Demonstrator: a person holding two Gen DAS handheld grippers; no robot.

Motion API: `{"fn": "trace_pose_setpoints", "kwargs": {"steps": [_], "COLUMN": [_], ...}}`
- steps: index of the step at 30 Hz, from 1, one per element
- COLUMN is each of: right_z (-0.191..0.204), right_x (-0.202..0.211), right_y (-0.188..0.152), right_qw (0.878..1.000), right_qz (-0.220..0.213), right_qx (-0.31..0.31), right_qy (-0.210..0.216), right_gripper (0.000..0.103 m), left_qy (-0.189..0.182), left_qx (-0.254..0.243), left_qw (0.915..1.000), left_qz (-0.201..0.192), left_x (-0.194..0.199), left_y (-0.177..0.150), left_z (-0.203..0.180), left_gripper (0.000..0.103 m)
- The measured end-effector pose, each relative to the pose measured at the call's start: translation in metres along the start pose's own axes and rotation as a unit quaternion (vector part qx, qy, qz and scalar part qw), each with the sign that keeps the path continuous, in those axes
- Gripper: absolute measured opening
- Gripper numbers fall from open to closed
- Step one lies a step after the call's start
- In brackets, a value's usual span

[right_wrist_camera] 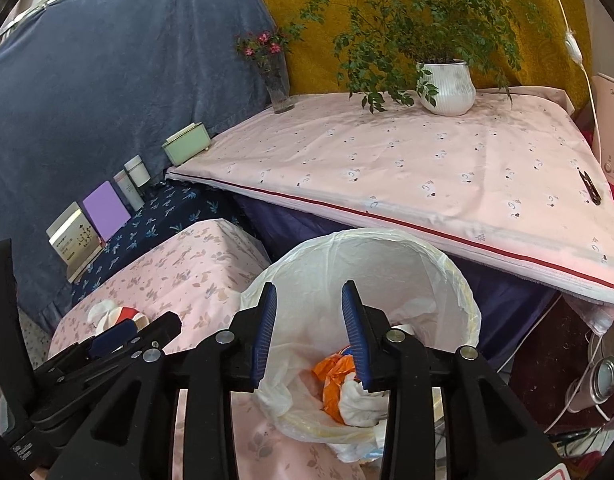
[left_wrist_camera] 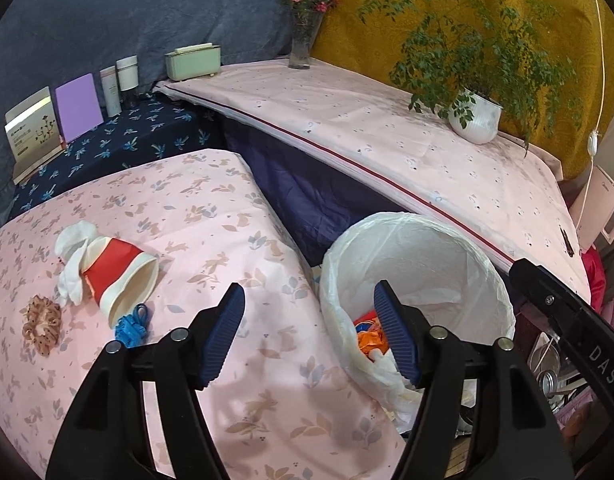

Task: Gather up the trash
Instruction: 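Move the left gripper to the brown scrunchie and the right to the blue strap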

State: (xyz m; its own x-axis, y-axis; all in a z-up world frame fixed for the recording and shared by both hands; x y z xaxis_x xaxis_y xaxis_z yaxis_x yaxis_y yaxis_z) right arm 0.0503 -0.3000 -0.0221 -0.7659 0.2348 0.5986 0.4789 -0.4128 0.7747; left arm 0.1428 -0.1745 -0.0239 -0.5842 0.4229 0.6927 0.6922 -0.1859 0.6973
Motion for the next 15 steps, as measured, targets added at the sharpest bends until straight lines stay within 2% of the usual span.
{"fn": "trace_pose_setpoints", "kwargs": {"steps": [8,15], "right_z": [0.029,0.062], "right_x": [0.004,0.006], "right_y": [-0.003,-0.007], "right_qw": [1.000,0.998], "right_qz": [0.005,0.008], "right_qx": [0.023,0.044], "right_qy": [0.016,0.037], "right_gripper": [0.035,0.041], "left_qy": [0.015,0.036], "left_qx": [0.026,0.048], "left_qw": [0.9995,0.9980], "left_qz": [-0.010,-0.018], "left_x": [0.015,0.028], "left_y": [0.000,-0.003], "left_z": [0.030,0.063], "left_gripper": [0.066,0.067]}}
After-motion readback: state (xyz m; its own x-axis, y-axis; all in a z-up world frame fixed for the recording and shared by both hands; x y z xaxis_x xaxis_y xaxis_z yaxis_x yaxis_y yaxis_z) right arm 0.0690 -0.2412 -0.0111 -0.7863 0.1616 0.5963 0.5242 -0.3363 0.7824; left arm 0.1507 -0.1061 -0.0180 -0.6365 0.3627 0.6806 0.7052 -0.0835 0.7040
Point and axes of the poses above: each gripper's, at about its wrist camera, not at the fingertips, and x roughly against the way its jaws point, z to its left, y to its top, the point moved 2 cm from there along -x, roughly the way its jaws point, and after that the axes turned 5 degrees about x, right-handed, at the moved point
